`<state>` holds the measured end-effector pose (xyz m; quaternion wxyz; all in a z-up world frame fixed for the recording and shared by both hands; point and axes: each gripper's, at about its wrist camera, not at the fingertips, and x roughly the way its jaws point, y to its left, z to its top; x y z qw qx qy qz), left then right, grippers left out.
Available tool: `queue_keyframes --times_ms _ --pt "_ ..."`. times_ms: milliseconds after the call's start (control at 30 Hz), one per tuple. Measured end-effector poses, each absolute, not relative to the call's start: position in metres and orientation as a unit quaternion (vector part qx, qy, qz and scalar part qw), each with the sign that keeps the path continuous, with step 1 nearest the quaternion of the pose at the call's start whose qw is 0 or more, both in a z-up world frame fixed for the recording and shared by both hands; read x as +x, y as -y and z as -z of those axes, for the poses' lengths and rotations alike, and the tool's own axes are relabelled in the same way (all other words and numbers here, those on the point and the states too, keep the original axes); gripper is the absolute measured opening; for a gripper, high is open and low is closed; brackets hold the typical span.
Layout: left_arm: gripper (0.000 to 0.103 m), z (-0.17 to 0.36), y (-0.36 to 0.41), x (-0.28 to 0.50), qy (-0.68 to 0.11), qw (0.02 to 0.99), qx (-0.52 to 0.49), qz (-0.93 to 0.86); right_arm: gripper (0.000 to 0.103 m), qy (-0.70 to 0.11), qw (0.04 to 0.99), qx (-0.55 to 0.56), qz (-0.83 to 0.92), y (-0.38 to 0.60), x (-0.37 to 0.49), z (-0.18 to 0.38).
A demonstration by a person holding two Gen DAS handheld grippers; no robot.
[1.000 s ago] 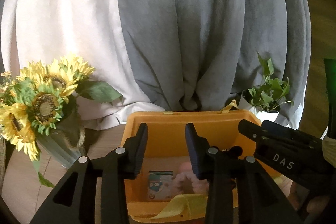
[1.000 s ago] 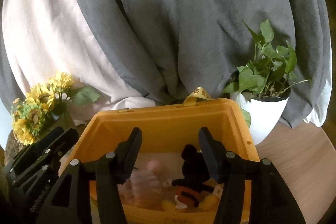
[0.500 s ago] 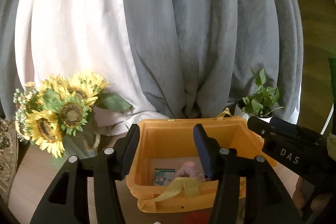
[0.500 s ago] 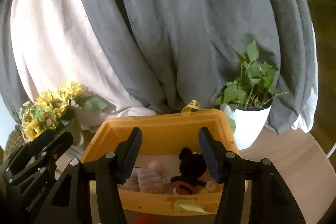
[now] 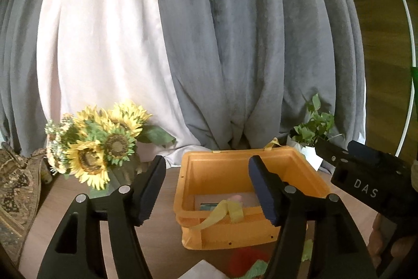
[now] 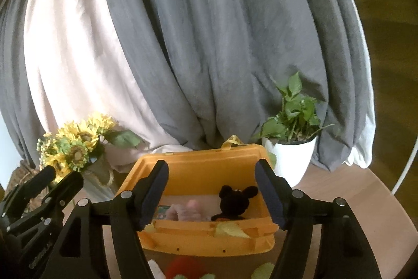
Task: Organize soft objects
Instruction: 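Withdraw both open tools from the crate toward the remaining items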
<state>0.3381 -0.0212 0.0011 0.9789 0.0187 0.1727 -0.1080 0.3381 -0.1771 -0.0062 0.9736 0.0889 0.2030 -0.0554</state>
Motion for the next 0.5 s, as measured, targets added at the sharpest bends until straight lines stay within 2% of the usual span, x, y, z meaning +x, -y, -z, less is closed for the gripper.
queue_keyframes --times_ms 500 --pt "0.069 0.011 0.016 0.277 -0.166 0.981 0.03 0.096 0.07 -0.192 0.975 0.09 0.069 0.173 0.277 0.011"
